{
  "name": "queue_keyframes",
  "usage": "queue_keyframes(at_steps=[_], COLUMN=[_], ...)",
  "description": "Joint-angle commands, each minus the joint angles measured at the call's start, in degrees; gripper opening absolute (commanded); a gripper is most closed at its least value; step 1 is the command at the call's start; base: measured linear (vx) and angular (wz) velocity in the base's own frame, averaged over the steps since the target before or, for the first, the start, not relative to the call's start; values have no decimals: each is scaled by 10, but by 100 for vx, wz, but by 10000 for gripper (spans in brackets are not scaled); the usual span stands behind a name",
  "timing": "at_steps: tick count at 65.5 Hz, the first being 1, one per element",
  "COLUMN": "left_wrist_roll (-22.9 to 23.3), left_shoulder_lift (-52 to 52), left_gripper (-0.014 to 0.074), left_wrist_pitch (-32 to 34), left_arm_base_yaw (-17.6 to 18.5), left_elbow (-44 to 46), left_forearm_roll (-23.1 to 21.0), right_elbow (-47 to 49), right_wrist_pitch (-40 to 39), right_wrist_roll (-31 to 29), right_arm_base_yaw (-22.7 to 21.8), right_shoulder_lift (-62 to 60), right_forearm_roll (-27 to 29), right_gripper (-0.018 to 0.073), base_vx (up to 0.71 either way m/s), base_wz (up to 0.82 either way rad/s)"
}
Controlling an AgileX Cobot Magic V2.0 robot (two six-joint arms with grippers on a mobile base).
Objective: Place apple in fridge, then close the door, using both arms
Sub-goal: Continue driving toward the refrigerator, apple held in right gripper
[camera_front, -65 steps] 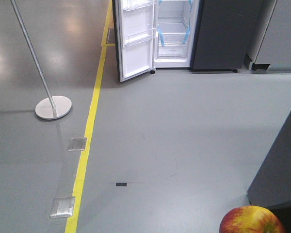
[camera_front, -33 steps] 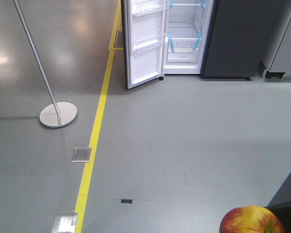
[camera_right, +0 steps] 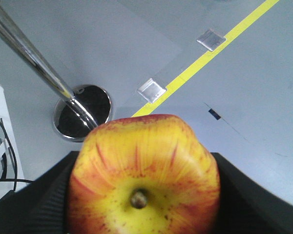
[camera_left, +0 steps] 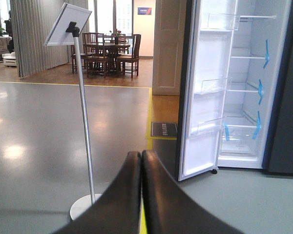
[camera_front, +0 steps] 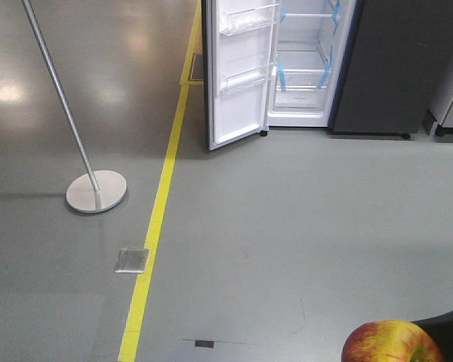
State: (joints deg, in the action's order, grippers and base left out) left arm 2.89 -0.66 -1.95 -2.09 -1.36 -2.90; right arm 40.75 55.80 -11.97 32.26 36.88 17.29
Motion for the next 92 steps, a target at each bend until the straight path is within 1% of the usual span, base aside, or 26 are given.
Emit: queue_keyframes(at_steps=[1,92], left_wrist_roll=[4,4], left_shoulder_lift=[-9,-9], left_gripper=[-6,-6], left_wrist_pitch=[43,43], left_arm_base_yaw=[-2,-2], left_elbow=[-17,-17], left_forearm_roll=[-1,-1], right_elbow=[15,15], right_wrist_pitch=[-33,-33], right_wrist_roll=[-4,-4], right_arm_base_yaw=[-1,-1], right_shoulder_lift=[0,0], right_forearm_roll=[10,10], right_gripper=[67,67], base_vx=[21,18], base_wz=[4,-1])
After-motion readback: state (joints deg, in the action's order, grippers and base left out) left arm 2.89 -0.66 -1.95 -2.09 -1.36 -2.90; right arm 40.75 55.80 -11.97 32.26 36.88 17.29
